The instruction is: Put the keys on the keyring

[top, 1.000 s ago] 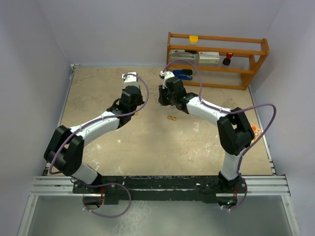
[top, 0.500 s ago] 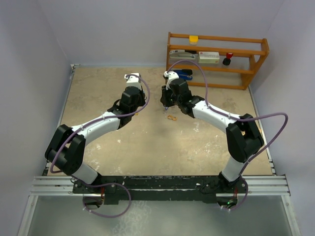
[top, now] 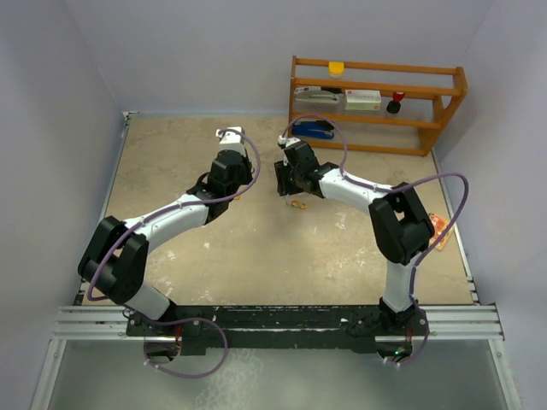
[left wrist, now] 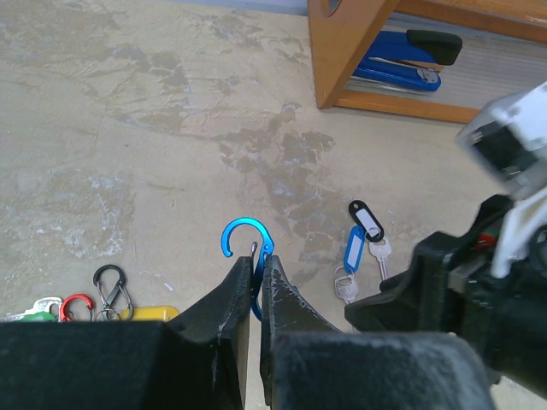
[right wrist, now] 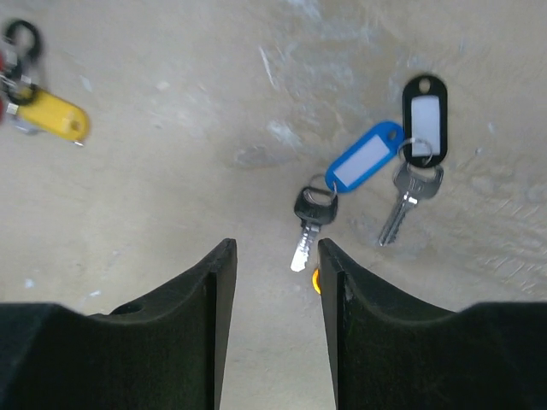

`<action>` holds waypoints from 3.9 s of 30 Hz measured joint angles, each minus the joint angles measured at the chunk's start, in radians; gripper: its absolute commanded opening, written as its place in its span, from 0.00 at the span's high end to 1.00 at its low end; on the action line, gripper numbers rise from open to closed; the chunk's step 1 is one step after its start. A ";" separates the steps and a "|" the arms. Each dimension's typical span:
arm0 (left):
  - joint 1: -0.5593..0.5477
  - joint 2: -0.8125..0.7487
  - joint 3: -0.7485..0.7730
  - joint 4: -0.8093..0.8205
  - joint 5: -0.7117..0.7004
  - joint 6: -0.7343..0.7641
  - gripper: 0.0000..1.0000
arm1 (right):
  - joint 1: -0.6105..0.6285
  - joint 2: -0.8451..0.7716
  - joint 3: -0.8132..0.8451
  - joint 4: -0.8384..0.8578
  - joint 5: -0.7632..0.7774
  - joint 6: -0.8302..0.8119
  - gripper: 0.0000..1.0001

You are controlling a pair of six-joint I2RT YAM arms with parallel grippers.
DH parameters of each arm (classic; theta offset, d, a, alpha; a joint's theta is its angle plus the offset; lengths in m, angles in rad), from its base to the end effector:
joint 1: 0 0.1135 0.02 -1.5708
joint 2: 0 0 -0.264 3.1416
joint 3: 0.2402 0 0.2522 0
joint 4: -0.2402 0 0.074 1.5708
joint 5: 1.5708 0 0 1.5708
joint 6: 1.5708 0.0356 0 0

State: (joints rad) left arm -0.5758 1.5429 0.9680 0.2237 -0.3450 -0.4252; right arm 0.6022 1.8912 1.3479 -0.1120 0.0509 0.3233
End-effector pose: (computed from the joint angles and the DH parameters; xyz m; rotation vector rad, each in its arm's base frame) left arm 0.3016 -0.1815 0.2576 -0.0877 1.9136 -0.3468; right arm 0.3560 0.2425 0.2220 -0.2864 2.2448 0.4461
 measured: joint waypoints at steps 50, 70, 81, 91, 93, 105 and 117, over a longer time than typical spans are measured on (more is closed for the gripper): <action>0.000 0.028 0.000 -0.001 -0.018 0.025 1.00 | -0.060 0.246 0.163 -0.016 0.010 0.200 0.83; 0.000 0.028 0.000 -0.001 -0.018 0.024 1.00 | -0.060 0.233 0.155 -0.051 0.008 0.167 0.71; 0.000 0.028 0.000 -0.001 -0.018 0.025 1.00 | -0.058 0.234 0.159 -0.049 0.006 0.156 0.70; 0.000 0.028 0.000 -0.001 -0.022 0.025 1.00 | -0.059 0.267 0.206 -0.047 0.010 0.139 0.70; 0.000 0.028 0.000 -0.002 -0.023 0.025 1.00 | -0.059 0.273 0.212 -0.046 0.010 0.136 0.71; 0.000 0.030 0.000 -0.003 -0.024 0.025 1.00 | -0.060 0.283 0.222 -0.042 0.010 0.119 1.00; 0.000 0.030 0.000 -0.003 -0.017 0.025 1.00 | -0.060 0.055 -0.127 0.171 0.046 0.102 1.00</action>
State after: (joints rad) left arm -0.5758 1.5730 0.9684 0.2211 -0.3618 -0.4004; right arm 0.5426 1.9457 1.2205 0.0586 0.0967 0.4255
